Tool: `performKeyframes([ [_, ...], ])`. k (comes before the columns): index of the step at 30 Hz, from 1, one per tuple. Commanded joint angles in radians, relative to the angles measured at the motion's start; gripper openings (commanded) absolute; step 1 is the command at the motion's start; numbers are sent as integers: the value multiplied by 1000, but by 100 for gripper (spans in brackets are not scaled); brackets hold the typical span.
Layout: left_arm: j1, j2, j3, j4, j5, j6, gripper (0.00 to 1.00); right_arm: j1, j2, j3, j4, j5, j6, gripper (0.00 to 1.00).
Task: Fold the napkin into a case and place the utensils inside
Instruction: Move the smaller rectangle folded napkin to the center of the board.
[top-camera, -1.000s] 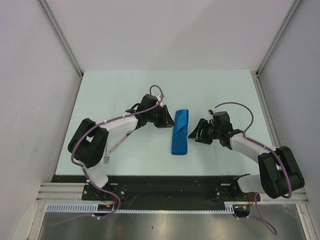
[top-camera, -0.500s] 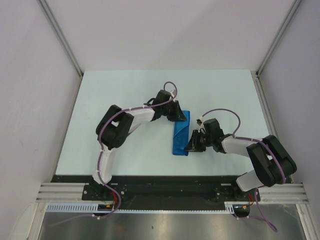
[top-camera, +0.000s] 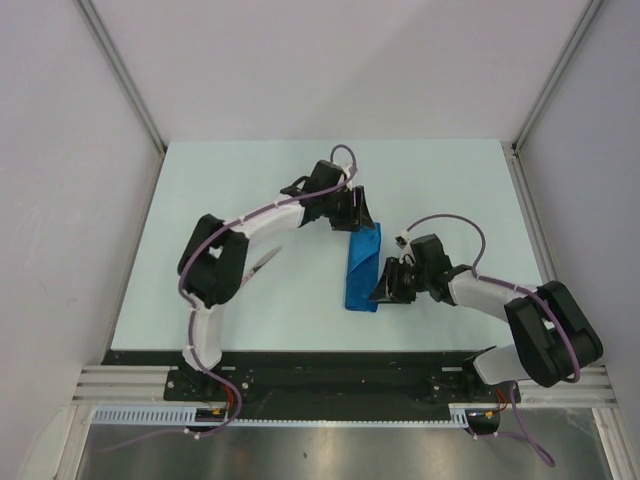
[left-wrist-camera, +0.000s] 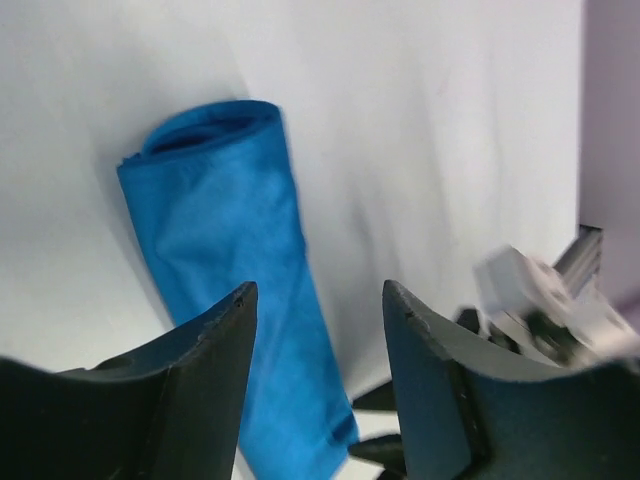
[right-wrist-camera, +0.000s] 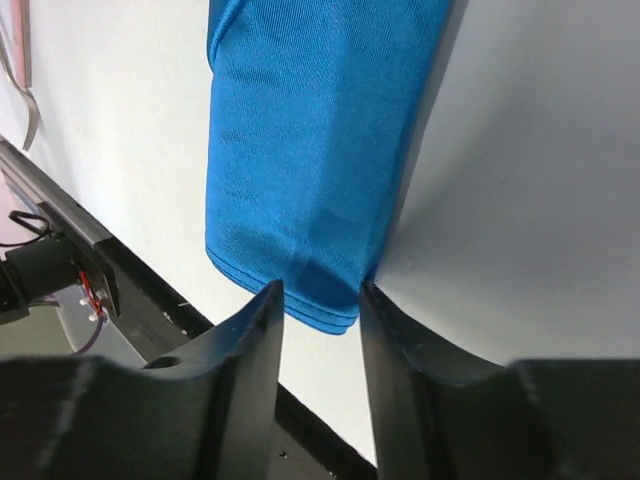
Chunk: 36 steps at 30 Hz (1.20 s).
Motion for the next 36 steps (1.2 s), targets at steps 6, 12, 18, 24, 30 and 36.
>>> performKeyframes([
  [6,0,-500,-303,-63,-69,38,59,18,5,23,-124,28,-65,44],
  [12,57,-784,-550,-100,-87,24,60,80,68,-9,63,50,41,39],
  [18,211,-984,-693,-218,-181,13,62,187,204,-5,317,117,260,34],
  [24,320,-1111,-732,-299,-254,24,64,254,502,236,618,139,440,32],
  [30,360,-1058,-736,-333,-262,20,67,235,718,639,480,203,411,39],
  [36,376,-882,-681,-400,-394,20,71,196,705,802,229,55,232,67],
])
